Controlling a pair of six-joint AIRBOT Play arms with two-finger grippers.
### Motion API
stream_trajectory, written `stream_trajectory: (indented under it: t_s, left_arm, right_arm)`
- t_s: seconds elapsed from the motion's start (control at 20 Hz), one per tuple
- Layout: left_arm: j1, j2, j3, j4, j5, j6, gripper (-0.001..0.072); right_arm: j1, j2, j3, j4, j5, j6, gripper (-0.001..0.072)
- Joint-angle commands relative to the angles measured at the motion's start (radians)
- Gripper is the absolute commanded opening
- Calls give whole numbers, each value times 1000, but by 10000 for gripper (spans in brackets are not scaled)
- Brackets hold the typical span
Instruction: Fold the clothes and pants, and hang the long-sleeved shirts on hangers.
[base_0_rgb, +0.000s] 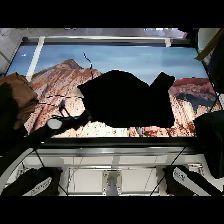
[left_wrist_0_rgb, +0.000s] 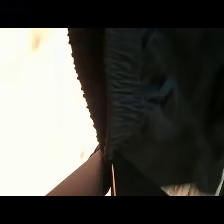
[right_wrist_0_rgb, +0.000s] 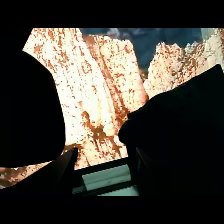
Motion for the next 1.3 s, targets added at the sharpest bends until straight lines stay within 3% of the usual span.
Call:
stream_trajectory:
  t_s: [0.0,0.15,0.3,0.45,0.75,1.15,1.2,1.25]
  left_arm:
    - [255,175,1,175,-182,16,20]
    - [419,275,1,313,-347,5,20]
    - [581,351,1,374,-390,-18,20]
    - [701,401,1,390,-407,-18,20]
    - [748,414,1,389,-436,-18,20]
    - [748,414,1,389,-452,-18,20]
    - [748,414,1,389,-453,-18,20]
    - [748,414,1,389,-453,-18,20]
  right_arm:
    - [-85,1,-136,163,-26,-39,413]
    - [-111,0,-383,355,-149,-61,491]
    - [-93,-10,-603,545,-304,-92,491]
    - [-39,-73,-733,625,-443,-116,491]
    - [132,-346,-740,939,-490,-318,490]
    - [307,-495,-668,1032,-593,-373,486]
    - [317,-500,-652,1031,-593,-372,438]
    - [323,-501,-640,1032,-593,-372,294]
